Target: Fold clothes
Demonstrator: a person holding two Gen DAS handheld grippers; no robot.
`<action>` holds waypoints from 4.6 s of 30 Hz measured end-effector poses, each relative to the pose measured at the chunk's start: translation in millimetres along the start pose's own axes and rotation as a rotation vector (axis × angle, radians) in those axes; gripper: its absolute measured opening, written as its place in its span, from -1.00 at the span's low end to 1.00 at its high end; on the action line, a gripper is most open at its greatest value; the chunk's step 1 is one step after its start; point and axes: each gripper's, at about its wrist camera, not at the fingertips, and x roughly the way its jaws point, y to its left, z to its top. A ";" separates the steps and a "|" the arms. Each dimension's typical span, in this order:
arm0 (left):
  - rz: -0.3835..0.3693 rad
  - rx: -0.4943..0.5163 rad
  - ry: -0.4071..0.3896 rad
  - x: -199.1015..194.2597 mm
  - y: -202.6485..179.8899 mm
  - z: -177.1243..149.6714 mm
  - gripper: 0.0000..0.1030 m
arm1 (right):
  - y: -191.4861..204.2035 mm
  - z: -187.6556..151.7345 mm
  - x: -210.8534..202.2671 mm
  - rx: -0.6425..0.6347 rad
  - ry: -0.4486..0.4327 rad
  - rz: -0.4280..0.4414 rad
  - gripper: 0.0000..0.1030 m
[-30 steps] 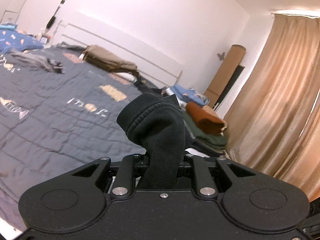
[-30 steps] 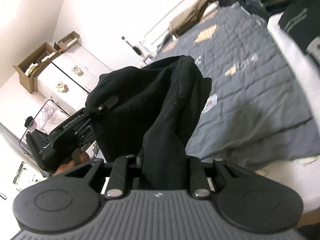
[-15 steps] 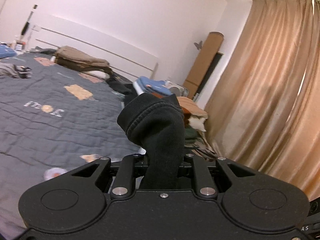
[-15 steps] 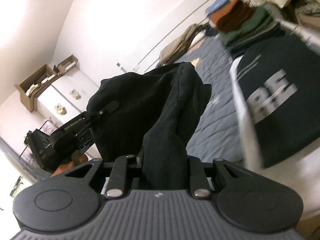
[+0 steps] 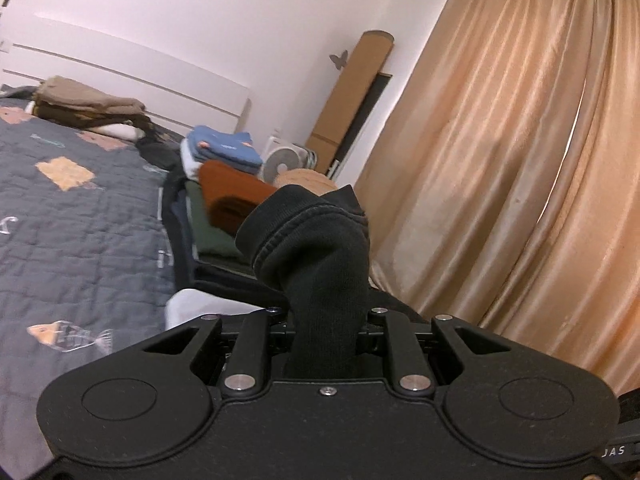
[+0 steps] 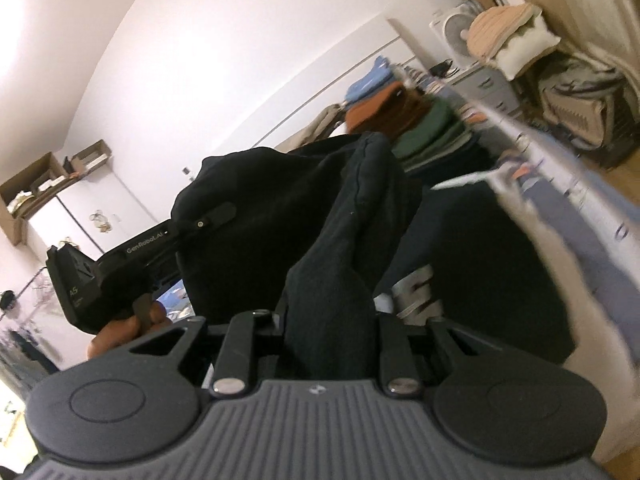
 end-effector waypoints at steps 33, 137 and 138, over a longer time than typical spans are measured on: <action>0.232 -0.048 0.165 144.9 89.7 -46.1 0.33 | -120.3 12.2 23.9 -0.247 0.070 -0.227 0.10; 0.219 -0.062 0.093 76.3 23.2 -89.1 0.84 | -181.0 133.0 109.0 0.150 0.054 0.214 0.06; 0.217 -0.059 0.091 75.7 22.1 -89.1 0.84 | -175.4 129.1 98.5 0.137 0.035 0.218 0.07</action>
